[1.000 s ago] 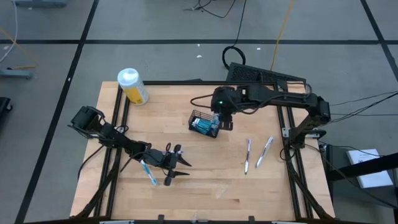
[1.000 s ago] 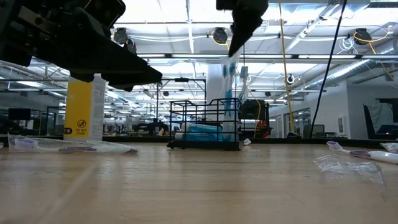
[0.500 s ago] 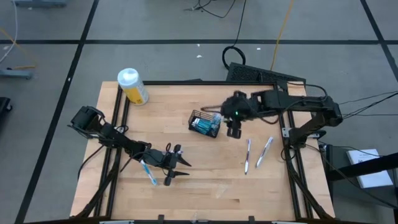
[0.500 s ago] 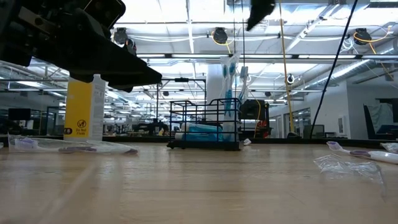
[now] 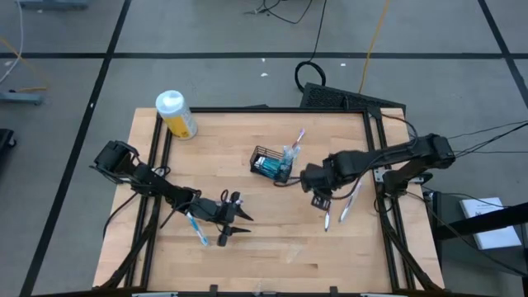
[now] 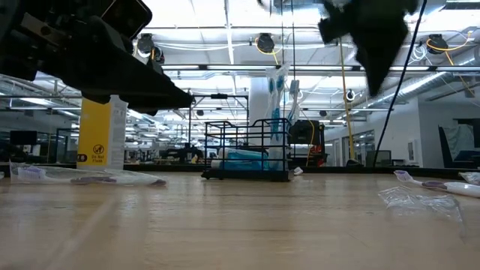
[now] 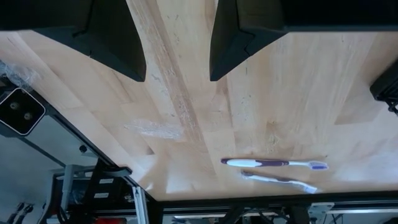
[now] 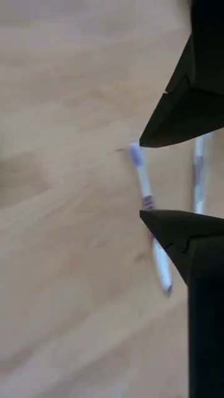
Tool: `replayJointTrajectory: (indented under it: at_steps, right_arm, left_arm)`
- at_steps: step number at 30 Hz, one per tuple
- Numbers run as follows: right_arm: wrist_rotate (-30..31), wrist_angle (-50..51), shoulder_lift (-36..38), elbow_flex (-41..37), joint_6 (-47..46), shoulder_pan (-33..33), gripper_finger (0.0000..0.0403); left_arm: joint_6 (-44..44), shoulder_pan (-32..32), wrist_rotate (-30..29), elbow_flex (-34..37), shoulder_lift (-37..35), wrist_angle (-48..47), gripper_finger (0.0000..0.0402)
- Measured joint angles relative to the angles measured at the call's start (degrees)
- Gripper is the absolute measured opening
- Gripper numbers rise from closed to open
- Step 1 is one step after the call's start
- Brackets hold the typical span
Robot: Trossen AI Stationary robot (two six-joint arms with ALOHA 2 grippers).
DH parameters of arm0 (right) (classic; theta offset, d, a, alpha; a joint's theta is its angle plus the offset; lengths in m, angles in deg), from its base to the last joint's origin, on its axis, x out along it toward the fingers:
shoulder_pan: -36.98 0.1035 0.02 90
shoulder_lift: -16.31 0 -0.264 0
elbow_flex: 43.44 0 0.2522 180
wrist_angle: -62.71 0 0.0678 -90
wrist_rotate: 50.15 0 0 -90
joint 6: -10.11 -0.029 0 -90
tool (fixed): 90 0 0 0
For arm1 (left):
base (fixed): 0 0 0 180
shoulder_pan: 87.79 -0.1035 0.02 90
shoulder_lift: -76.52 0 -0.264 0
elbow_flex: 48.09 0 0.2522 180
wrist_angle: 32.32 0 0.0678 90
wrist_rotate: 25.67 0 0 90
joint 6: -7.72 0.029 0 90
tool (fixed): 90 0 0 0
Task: Pick & Place toothbrushing station
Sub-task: Put the purple toothbrush into the wire organizer
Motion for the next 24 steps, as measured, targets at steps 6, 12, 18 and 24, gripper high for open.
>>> replayJointTrajectory:
  at_steps: [6, 12, 18, 24]
  right_arm:
    - [-3.63, -13.55, 5.81, -17.12, -5.92, -2.10, 0.0174]
    - [-7.50, -25.43, 14.58, -28.91, -9.54, -7.33, 0.0174]
    - [-11.41, -31.57, 18.41, -35.77, -10.33, -12.11, 0.0174]
    - [-13.40, -37.26, 17.24, -38.20, -11.52, -12.76, 0.0174]
  left_arm:
    - [0.42, 0.87, -0.30, 0.00, 0.00, 0.04, 0.0182]
    - [1.05, 1.16, -1.01, 0.00, 0.00, 0.10, 0.0182]
    - [1.03, 1.16, -1.01, 0.00, 0.00, 0.21, 0.0182]
    - [1.03, 1.16, -1.05, 0.00, 0.00, 0.26, 0.0182]
